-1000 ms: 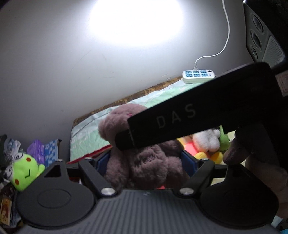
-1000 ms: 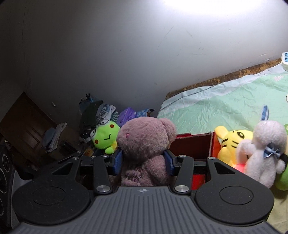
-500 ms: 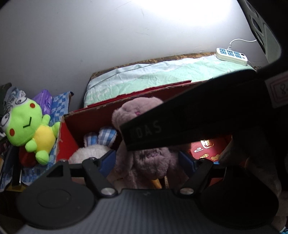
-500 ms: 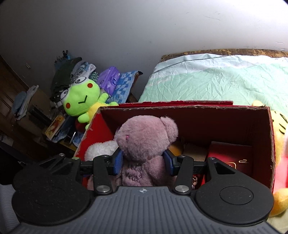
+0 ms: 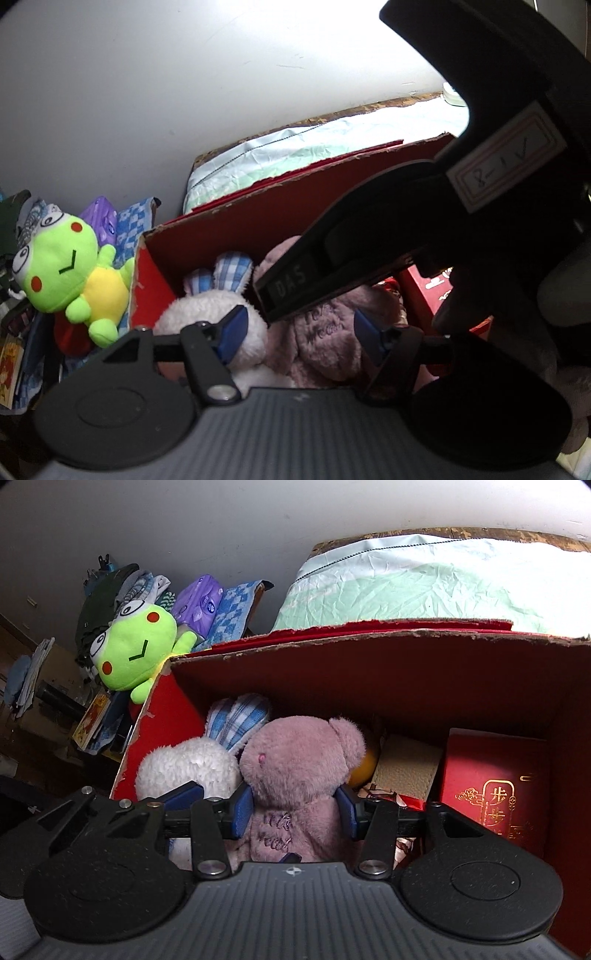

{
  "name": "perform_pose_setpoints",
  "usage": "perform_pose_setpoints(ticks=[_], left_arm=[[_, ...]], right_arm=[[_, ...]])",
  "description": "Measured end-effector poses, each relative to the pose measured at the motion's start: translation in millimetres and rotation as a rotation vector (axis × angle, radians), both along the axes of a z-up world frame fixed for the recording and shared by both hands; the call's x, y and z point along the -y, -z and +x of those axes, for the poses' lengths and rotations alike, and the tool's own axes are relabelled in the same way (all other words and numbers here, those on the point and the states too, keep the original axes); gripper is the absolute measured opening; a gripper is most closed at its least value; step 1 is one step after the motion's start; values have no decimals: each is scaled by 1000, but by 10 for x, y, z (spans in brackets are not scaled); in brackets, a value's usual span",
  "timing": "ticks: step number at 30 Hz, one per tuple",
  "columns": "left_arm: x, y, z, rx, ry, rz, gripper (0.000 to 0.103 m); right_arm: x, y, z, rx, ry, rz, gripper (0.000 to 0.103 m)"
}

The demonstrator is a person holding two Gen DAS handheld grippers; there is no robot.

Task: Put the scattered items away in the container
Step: 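Carry the held teddy bear with the right tool into the red box, then set the teddy bear beside the bunny and open the right tool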

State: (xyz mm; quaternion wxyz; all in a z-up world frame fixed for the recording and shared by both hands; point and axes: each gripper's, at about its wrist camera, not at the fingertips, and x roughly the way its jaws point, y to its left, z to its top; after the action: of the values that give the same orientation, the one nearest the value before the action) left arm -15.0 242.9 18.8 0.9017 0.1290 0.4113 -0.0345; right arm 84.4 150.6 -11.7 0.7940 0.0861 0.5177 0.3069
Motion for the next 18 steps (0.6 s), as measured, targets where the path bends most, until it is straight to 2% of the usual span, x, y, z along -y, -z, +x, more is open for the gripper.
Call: perform_pose_setpoints(ticks=[6,11,15,18], left_arm=[[15,12,17,-5,17,-6,73],[-1,8,68,-18,9,-36,79],[31,-4,47,-20,6,-46,82],[17,-31,41,-27,3,-79,83]], right_arm=[[83,76,61,-86,12,38,55],[164,-33,34,-64,11,59,55],[353,-147,6,-52,52,124,55],[475,-216,-33,-24,92,136,49]])
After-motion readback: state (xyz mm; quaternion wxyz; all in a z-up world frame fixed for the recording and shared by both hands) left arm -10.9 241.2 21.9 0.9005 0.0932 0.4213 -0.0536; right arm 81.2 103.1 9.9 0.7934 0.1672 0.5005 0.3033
